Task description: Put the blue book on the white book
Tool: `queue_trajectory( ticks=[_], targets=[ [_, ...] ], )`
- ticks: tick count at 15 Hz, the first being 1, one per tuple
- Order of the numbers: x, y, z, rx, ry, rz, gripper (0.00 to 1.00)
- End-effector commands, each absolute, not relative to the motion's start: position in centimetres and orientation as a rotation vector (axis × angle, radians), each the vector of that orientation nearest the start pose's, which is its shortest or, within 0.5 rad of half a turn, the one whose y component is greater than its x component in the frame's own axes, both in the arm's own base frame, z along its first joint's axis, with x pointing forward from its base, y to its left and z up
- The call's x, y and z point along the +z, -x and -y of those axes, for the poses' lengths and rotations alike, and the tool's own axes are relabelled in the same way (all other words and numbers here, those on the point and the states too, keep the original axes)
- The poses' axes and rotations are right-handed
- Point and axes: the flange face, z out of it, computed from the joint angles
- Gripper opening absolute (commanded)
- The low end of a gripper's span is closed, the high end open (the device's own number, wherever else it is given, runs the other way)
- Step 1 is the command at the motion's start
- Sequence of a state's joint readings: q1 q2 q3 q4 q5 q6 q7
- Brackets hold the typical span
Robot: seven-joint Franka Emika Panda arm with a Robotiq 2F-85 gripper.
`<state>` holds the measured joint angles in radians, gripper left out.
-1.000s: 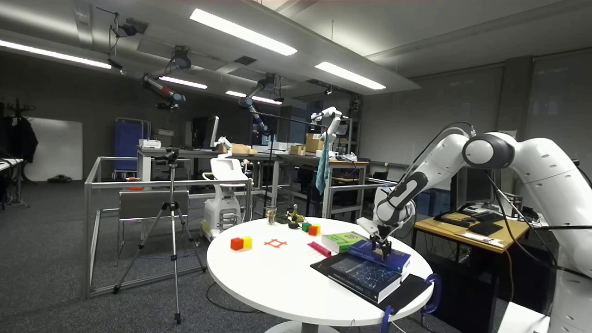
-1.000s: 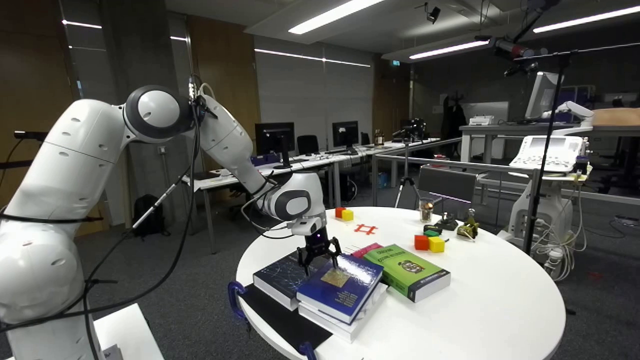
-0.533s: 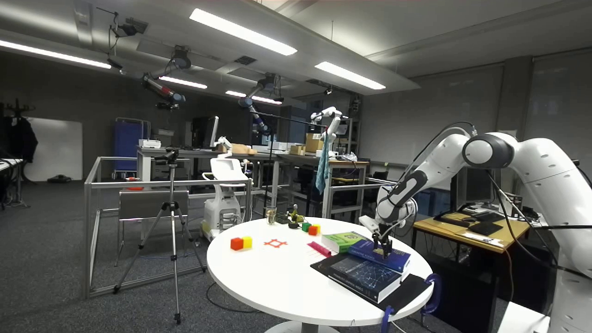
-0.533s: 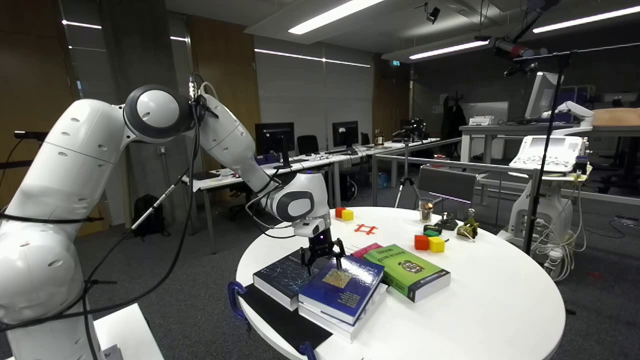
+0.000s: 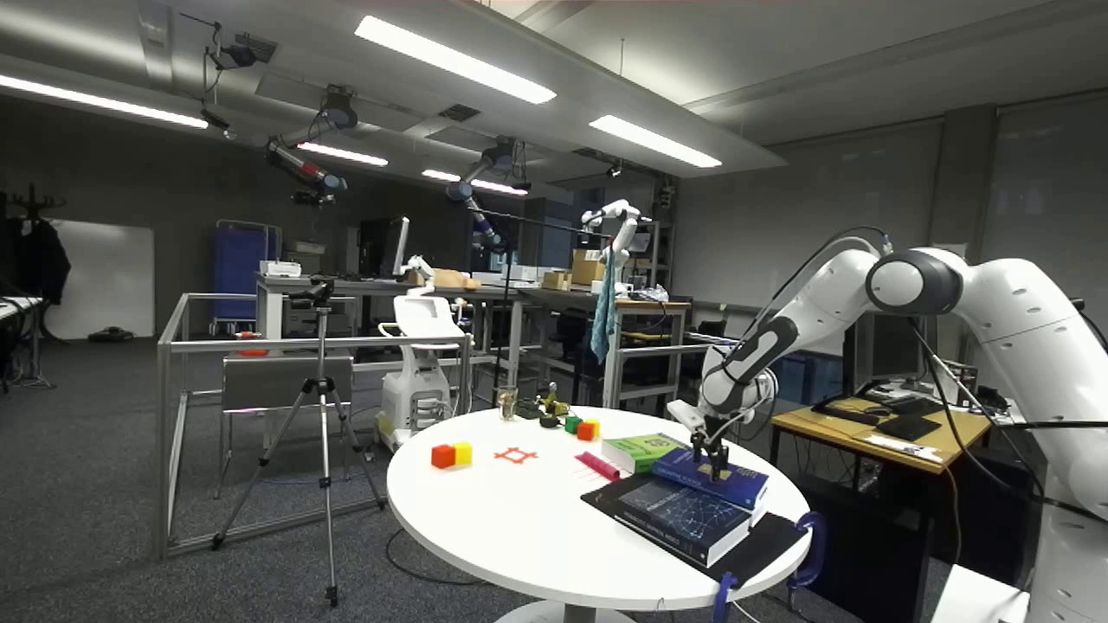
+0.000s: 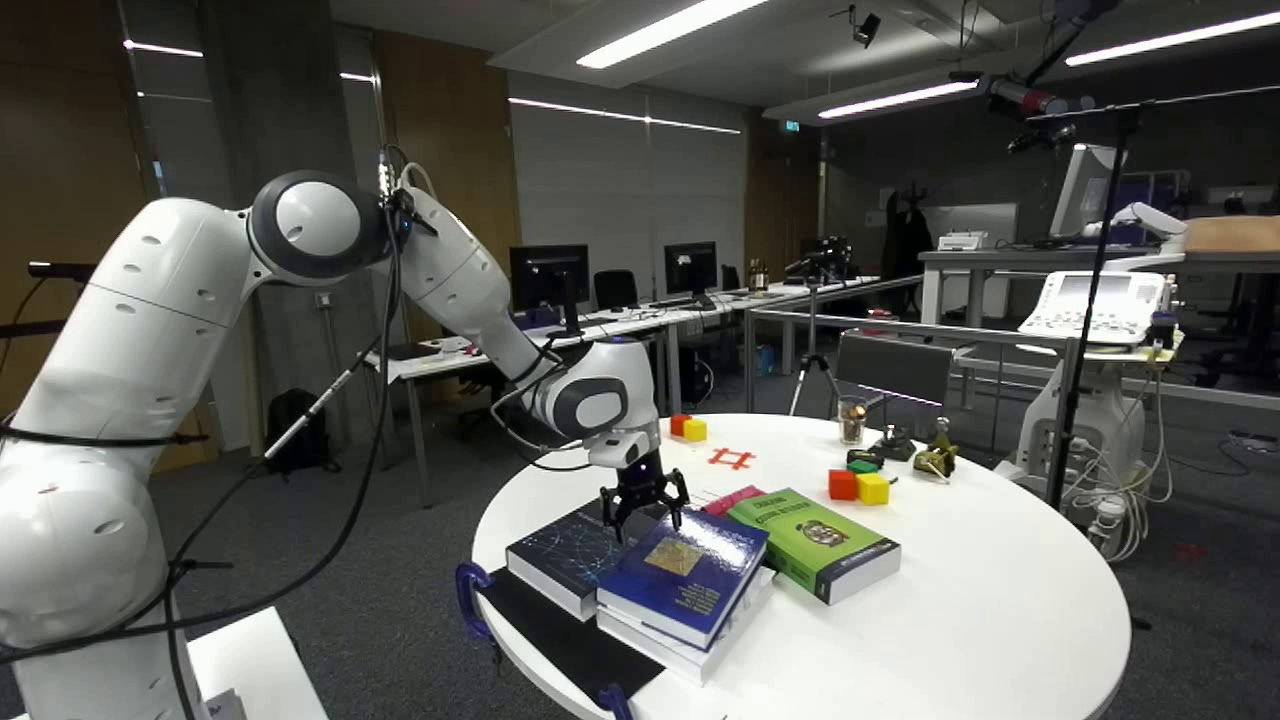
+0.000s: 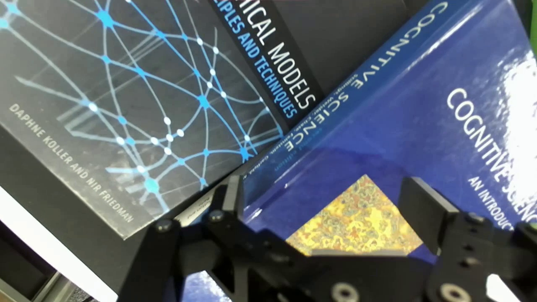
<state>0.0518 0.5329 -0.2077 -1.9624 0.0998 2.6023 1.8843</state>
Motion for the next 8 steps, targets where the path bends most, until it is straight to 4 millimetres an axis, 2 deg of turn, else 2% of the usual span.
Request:
queue_trajectory(
  ticks=[1, 4, 8],
  targets=[
    [23.4, -63.2, 7.3, -0.185, 1.699, -2.551, 1.00],
    [23.9, -64.3, 5.9, -0.207, 1.935, -2.392, 1.00],
    [24.2, -65.0, 5.4, -0.221, 2.170, -2.153, 1.00]
  ],
)
